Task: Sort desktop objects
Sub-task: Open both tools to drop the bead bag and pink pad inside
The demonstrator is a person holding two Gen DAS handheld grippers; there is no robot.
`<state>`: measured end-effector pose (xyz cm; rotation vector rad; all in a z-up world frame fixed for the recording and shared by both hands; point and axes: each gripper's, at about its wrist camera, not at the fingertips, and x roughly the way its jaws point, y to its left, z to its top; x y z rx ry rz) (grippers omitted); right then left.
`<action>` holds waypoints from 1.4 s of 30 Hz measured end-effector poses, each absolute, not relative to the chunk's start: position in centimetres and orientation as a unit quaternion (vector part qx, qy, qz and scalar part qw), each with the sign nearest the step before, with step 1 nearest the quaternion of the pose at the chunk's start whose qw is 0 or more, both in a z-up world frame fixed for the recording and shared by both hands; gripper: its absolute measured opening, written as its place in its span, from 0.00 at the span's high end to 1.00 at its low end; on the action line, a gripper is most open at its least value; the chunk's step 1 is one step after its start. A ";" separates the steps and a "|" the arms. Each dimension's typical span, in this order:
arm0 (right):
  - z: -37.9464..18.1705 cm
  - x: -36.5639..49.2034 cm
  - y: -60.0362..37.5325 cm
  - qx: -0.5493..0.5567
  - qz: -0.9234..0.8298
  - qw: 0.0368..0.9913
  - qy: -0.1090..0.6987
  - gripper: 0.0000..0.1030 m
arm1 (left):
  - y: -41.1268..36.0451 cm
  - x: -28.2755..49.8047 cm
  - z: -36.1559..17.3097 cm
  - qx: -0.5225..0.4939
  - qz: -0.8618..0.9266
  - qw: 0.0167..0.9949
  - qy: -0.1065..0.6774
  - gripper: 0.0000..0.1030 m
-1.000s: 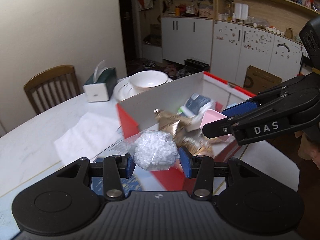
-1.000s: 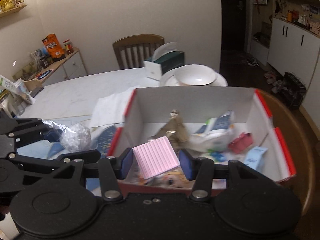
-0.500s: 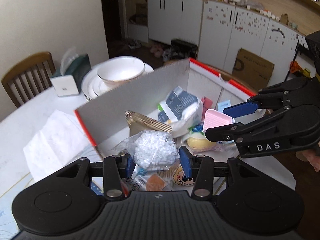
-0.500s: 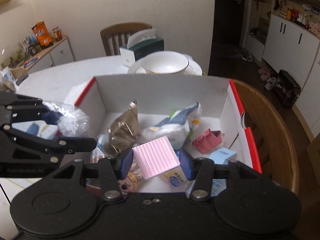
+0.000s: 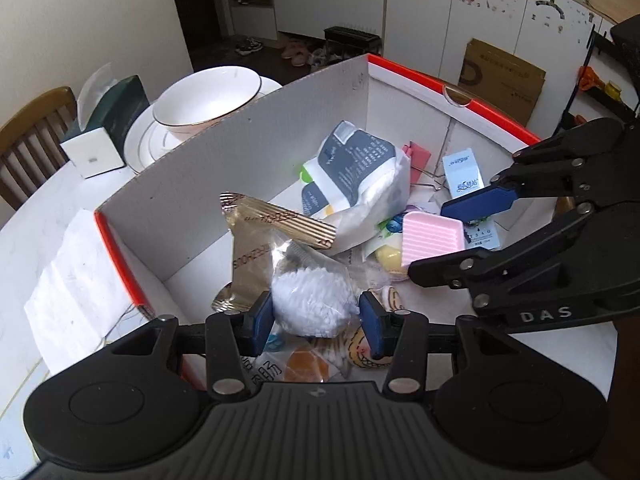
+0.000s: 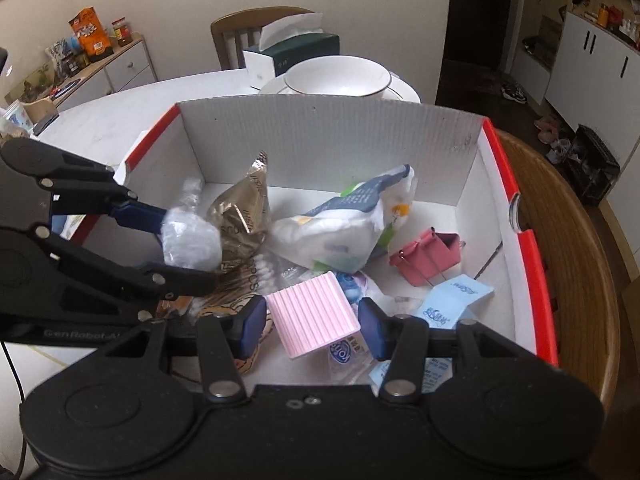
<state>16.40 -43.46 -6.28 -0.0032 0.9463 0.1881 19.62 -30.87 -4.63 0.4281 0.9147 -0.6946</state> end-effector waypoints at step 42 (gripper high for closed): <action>-1.1 10.2 -44.5 0.046 0.114 0.924 0.361 0.32 | -26.2 14.5 -0.1 0.086 -0.317 0.865 0.379 0.26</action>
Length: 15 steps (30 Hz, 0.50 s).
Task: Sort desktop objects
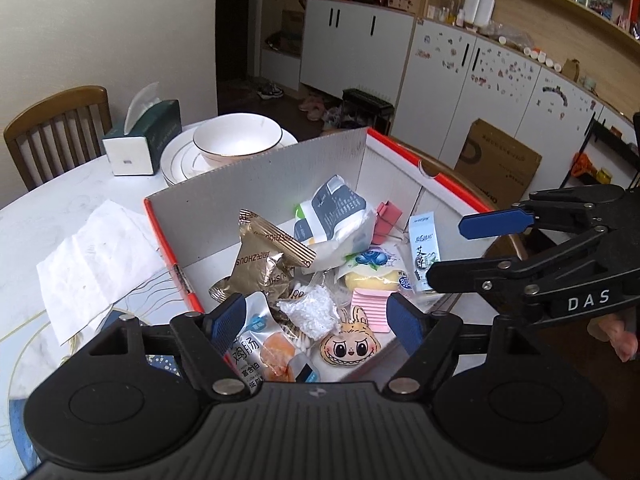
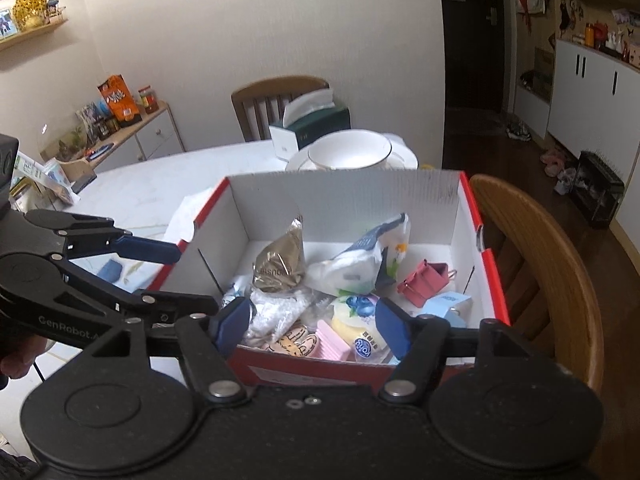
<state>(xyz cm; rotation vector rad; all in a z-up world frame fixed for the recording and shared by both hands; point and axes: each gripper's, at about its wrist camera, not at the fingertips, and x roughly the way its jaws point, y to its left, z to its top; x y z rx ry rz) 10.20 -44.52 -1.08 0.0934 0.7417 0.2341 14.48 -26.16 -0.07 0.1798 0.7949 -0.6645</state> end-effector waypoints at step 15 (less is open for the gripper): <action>0.1 6.9 -44.7 0.070 0.114 0.937 0.322 0.23 | -24.3 12.1 1.2 0.055 -0.306 0.881 0.356 0.03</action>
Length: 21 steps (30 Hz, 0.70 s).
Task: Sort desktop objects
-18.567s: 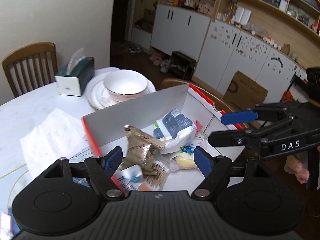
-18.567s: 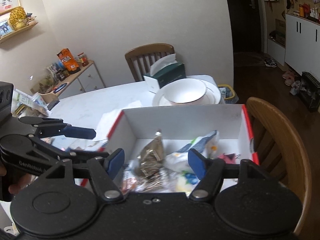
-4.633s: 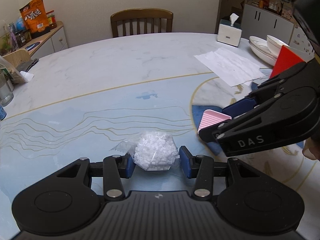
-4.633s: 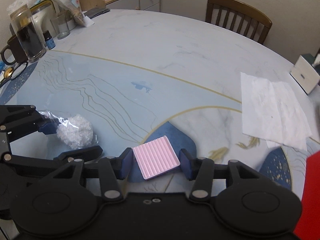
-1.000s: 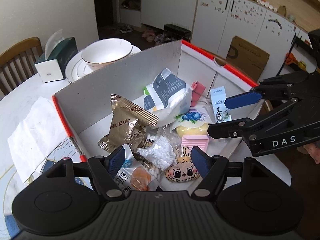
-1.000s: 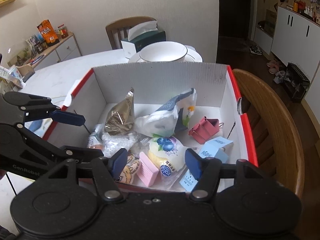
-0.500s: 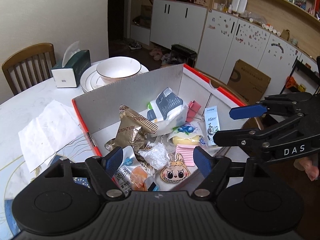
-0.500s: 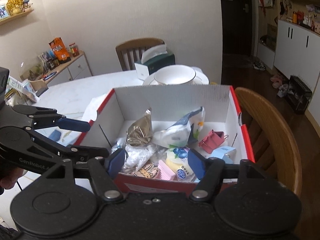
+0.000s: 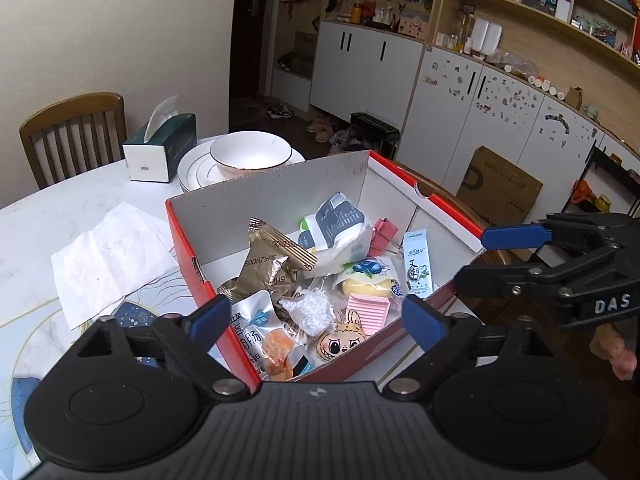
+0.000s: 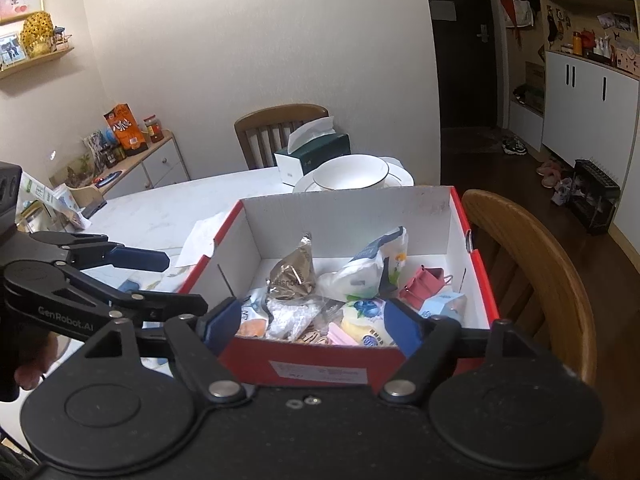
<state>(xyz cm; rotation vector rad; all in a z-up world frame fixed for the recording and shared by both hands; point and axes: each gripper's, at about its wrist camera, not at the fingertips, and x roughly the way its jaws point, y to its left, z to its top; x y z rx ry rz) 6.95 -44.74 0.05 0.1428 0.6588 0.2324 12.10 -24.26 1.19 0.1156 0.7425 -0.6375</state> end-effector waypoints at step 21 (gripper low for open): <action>1.6 3.6 -43.9 0.072 0.099 0.951 0.285 0.20 | -21.7 9.1 3.1 0.056 -0.273 0.904 0.324 0.00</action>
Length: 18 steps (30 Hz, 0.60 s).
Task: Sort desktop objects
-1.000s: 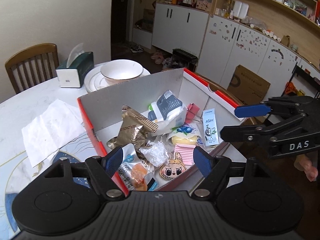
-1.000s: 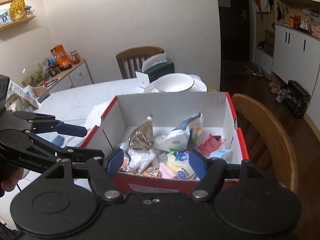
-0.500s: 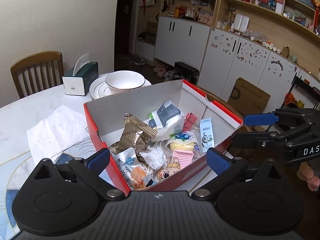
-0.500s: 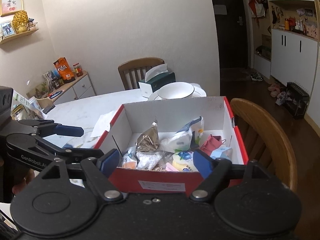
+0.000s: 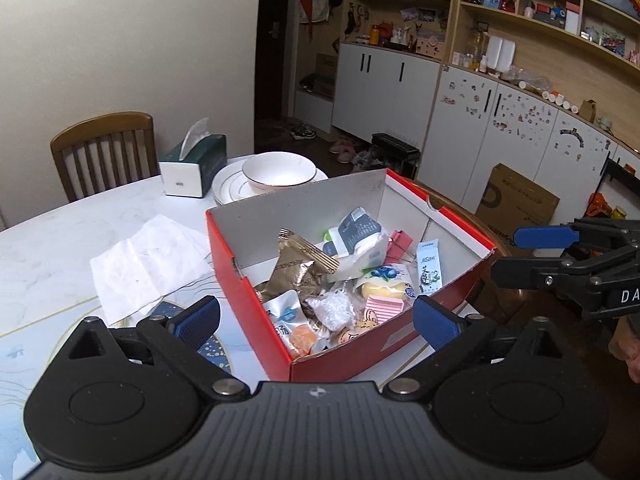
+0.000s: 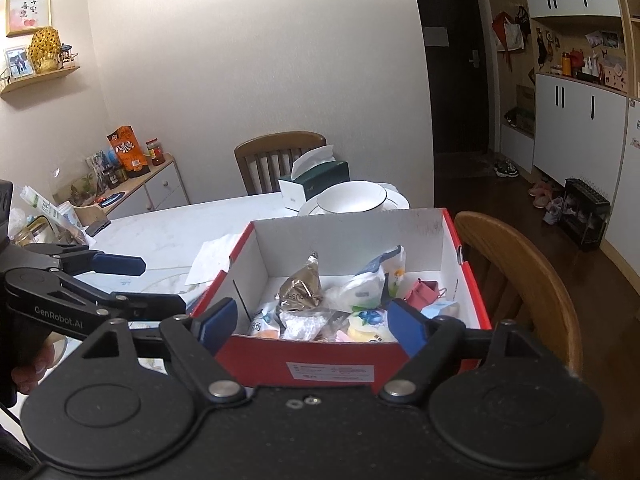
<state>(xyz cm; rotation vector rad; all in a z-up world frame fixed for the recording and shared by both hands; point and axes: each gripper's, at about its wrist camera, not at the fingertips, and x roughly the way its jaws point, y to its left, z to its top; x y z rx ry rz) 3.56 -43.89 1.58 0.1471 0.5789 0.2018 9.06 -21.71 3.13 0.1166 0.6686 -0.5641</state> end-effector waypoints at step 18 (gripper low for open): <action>1.4 3.7 -43.4 0.067 0.104 0.947 0.295 0.19 | -22.0 8.2 3.2 0.078 -0.265 0.902 0.332 0.00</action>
